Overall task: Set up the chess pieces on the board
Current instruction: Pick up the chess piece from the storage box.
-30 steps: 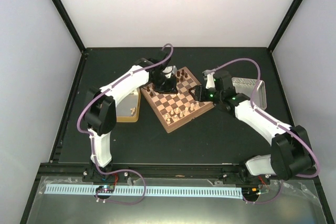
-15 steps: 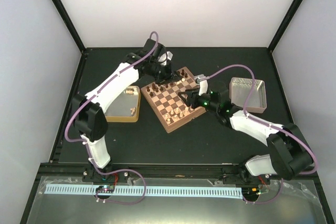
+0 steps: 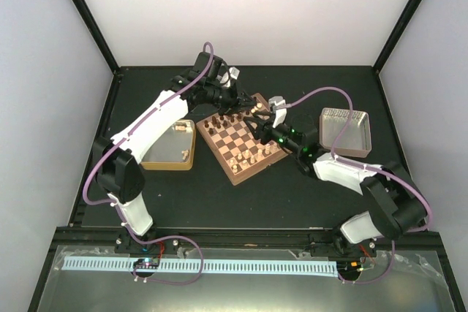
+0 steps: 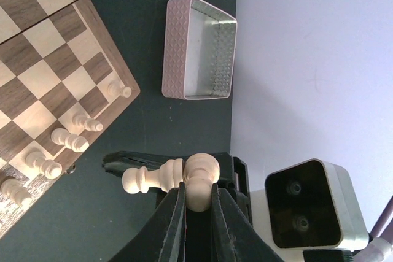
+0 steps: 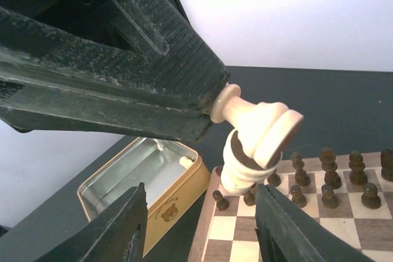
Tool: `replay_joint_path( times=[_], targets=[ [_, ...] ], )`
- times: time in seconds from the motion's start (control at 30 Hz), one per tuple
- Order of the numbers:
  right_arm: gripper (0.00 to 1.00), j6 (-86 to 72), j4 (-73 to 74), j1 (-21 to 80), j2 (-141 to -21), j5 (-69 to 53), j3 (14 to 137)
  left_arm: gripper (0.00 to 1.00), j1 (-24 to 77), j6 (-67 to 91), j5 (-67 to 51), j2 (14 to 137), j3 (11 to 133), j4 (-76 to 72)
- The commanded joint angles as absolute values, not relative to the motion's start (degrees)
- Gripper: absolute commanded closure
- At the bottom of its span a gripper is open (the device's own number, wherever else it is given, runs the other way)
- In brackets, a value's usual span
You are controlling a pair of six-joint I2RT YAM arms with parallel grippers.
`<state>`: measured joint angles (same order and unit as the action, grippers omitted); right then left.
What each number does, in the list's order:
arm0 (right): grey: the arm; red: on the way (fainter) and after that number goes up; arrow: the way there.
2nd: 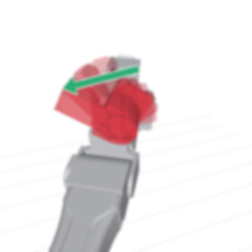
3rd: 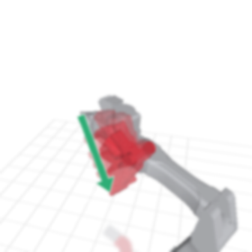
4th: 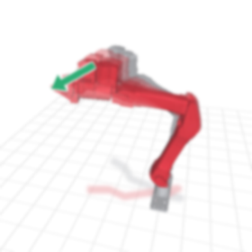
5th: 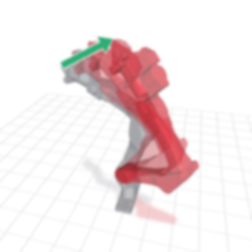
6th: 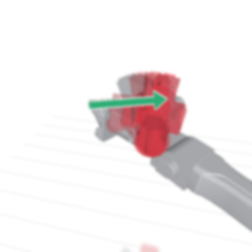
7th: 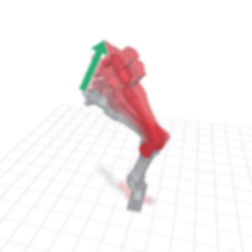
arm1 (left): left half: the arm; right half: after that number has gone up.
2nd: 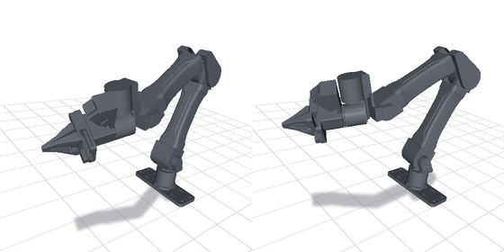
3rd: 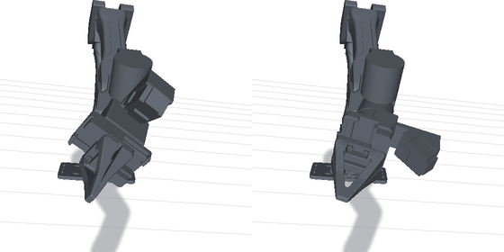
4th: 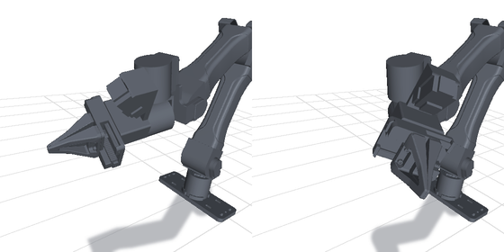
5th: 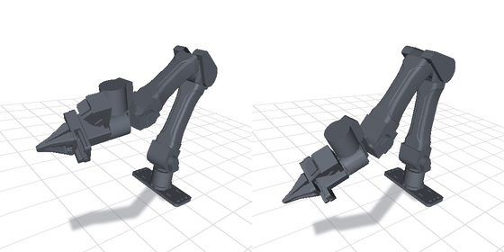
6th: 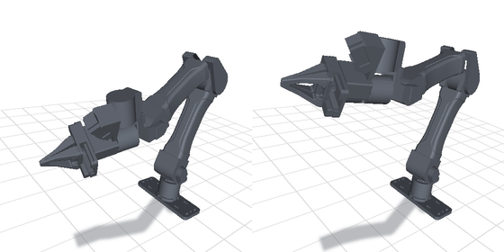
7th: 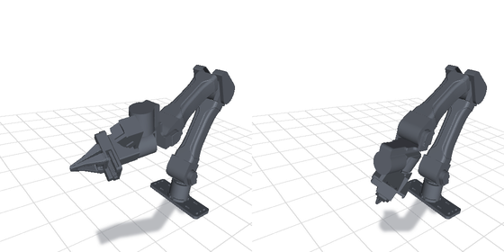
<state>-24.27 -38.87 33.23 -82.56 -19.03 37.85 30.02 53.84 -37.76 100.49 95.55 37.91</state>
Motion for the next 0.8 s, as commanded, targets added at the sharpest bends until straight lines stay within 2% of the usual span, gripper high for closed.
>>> replay_joint_path(
  times=[0.0,0.33,0.73,0.77],
  targets=[
    [0.53,-21.5,-45.7,33.9,-84.3,-14.8,39.6,0.90,30.1,55.8,-39.7,98.4,95.5,35.4],
    [0.60,-22.4,-47.5,34.0,-84.9,-9.8,40.1,0.90,30.0,56.9,-40.5,97.6,94.4,33.9],
    [0.99,-21.6,-45.7,34.0,-83.4,-6.5,39.0,0.90,29.9,56.5,-40.0,97.7,94.3,34.0],
    [0.99,-21.4,-45.4,34.0,-83.2,-6.5,38.7,0.90,29.9,56.2,-39.7,97.7,94.4,34.1]
  ],
)
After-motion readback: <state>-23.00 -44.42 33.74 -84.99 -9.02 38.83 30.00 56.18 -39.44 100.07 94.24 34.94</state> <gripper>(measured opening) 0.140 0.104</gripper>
